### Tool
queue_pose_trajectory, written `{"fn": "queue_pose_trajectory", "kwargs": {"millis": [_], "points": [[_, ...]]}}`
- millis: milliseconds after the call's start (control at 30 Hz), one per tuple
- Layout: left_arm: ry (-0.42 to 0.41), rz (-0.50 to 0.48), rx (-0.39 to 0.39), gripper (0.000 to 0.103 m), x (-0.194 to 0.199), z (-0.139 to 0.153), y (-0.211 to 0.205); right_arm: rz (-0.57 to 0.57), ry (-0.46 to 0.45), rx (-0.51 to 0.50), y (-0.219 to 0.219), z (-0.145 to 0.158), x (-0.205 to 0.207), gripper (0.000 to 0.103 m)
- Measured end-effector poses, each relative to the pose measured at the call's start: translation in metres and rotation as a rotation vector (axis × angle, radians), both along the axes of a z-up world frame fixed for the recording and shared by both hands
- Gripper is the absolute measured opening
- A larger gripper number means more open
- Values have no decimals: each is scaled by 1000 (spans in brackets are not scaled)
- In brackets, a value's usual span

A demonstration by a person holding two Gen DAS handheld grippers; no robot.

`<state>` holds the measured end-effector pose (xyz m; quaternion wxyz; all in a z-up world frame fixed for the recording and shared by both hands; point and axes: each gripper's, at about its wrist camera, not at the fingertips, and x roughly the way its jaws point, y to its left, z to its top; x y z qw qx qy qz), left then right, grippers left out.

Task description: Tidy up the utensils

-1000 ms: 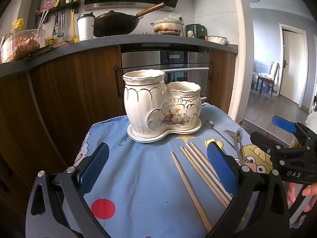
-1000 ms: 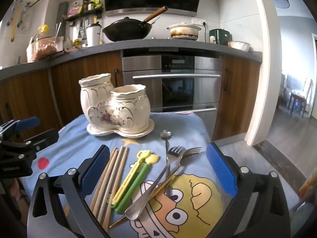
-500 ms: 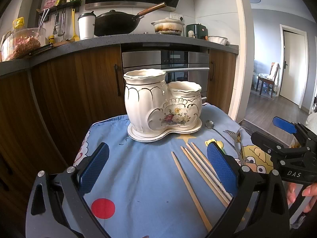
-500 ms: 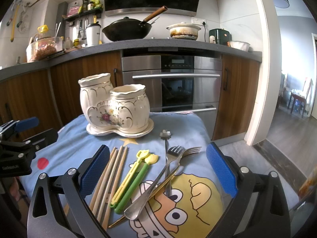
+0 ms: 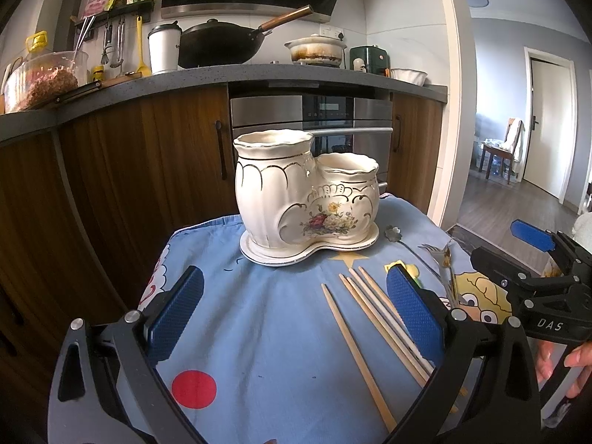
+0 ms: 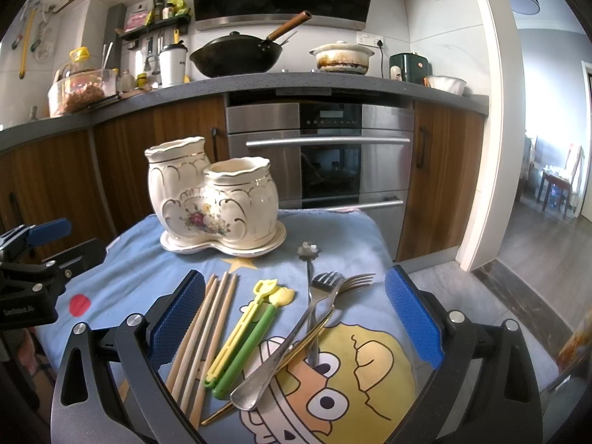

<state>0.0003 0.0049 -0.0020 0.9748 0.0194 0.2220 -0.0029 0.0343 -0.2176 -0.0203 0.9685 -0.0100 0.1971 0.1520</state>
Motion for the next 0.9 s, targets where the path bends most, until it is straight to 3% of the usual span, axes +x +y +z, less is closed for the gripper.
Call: {"fn": "queue_pose_trajectory", "kwargs": {"millis": [900], "points": [[4, 6, 4, 98, 1, -3, 3, -1, 2, 4, -2, -1, -1, 97]]}}
